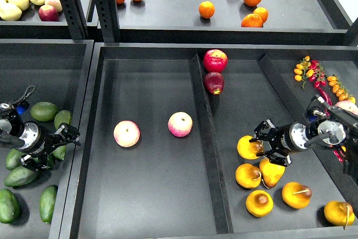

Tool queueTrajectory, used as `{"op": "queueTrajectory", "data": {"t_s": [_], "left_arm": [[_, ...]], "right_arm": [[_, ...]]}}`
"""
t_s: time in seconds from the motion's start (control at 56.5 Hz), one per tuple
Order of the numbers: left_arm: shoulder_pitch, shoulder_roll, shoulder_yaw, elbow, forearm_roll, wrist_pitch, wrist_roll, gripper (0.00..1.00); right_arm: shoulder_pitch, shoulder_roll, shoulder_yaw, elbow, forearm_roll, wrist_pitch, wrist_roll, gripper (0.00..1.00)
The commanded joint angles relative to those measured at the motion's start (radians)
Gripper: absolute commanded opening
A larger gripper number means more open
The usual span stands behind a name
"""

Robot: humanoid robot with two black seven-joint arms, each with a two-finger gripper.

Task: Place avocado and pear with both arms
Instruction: 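Lower the pear among the other pears and open the right gripper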

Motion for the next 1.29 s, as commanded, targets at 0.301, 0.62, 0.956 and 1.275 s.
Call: {"op": "queueTrajectory", "data": {"t_s": [0.301, 0.62, 0.956, 1.275], "left_arm": [[-0.002, 0.000, 0.000, 0.000, 0.000, 0.000, 0.000, 0.98], [-0.002, 0.000, 0.000, 0.001, 0.000, 0.000, 0.000, 0.98], [-0.005, 0.000, 0.000, 0.006, 0.000, 0.000, 0.000, 0.99], [-0.008, 0.000, 0.000, 0.006, 0.000, 0.000, 0.000, 0.99]], "right_arm": [[-0.009, 0.006, -0.003, -0.016, -0.009, 0.000, 0.000, 0.06], [-0.013, 0.003, -0.009, -0.010, -0.007, 0.000, 0.000, 0.12], [-0.015, -0.005, -0.015, -0.004, -0.010, 0.000, 0.000, 0.32], [-0.013, -0.005, -0.017, -0.002, -0.041, 0.000, 0.000, 0.54]]}}
